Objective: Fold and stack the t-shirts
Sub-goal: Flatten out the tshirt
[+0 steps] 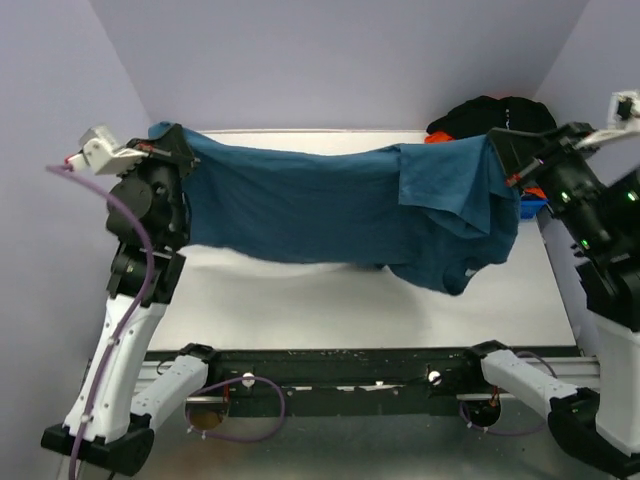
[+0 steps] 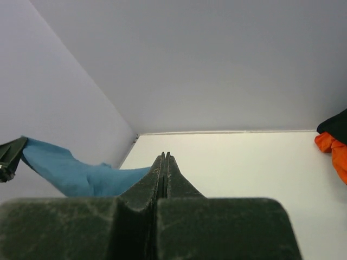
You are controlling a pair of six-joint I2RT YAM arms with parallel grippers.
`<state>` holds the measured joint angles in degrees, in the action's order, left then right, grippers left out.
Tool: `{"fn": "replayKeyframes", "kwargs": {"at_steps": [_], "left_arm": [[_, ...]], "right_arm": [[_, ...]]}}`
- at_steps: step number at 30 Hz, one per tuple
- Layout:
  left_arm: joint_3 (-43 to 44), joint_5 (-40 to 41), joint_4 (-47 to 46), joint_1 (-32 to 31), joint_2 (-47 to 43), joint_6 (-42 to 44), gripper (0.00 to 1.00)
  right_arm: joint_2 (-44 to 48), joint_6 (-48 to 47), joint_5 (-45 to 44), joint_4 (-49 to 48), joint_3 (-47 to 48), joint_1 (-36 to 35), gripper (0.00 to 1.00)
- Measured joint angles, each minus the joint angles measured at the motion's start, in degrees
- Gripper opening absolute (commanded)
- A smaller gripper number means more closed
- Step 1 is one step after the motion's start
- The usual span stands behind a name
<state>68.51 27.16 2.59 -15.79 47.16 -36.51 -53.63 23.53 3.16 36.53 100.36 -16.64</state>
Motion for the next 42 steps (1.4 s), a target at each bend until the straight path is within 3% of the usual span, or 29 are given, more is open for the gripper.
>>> {"fn": "replayKeyframes", "kwargs": {"at_steps": [5,9,13,15,18,23,26,29,34,35,38,40,42], "left_arm": [[4.26,1.62,-0.2,0.52,13.29,1.55,0.0],[13.25,1.84,2.51,1.29,25.03,3.48,0.0],[19.8,2.03,4.48,1.57,27.08,6.21,0.0],[23.02,2.27,4.42,1.6,25.79,7.54,0.0],[23.37,2.6,4.37,1.6,20.72,8.55,0.0],[13.88,3.48,3.56,1.6,4.9,8.37,0.0],[9.6,3.67,3.56,1.6,-3.04,7.78,0.0],[8.57,4.37,3.91,1.6,-7.02,7.56,0.0],[10.19,4.37,4.81,1.81,-5.29,7.5,0.0],[10.49,4.35,4.87,1.81,-4.07,7.32,0.0],[10.25,4.0,4.92,1.81,-0.85,6.64,0.0],[7.89,3.52,3.74,1.81,0.96,5.99,0.0],[4.0,3.28,3.17,1.81,1.62,5.31,0.0]], "right_arm": [[-14.16,0.17,-0.22,-0.26,4.0,0.17,0.01],[-29.31,0.31,-0.22,1.44,15.06,0.31,0.01],[-36.28,0.24,0.09,5.4,27.82,0.55,0.01],[-34.88,0.22,0.7,5.55,30.69,0.63,0.01],[-27.02,0.37,2.62,4.26,27.78,0.63,0.01],[-8.33,1.14,6.64,1.68,13.57,0.63,0.01],[-1.11,1.66,9.01,1.6,11.41,0.63,0.01],[1.84,1.97,10.29,1.68,13.53,0.63,0.01],[0.98,1.9,10.62,1.97,19.32,0.63,0.01],[0.26,1.84,10.58,1.97,20.0,0.63,0.04],[-3.08,1.36,10.93,1.53,19.56,0.63,0.48],[-5.01,1.2,12.63,-0.59,14.43,0.63,0.69],[-5.75,1.29,15.8,-5.01,3.56,0.63,0.77]]}}
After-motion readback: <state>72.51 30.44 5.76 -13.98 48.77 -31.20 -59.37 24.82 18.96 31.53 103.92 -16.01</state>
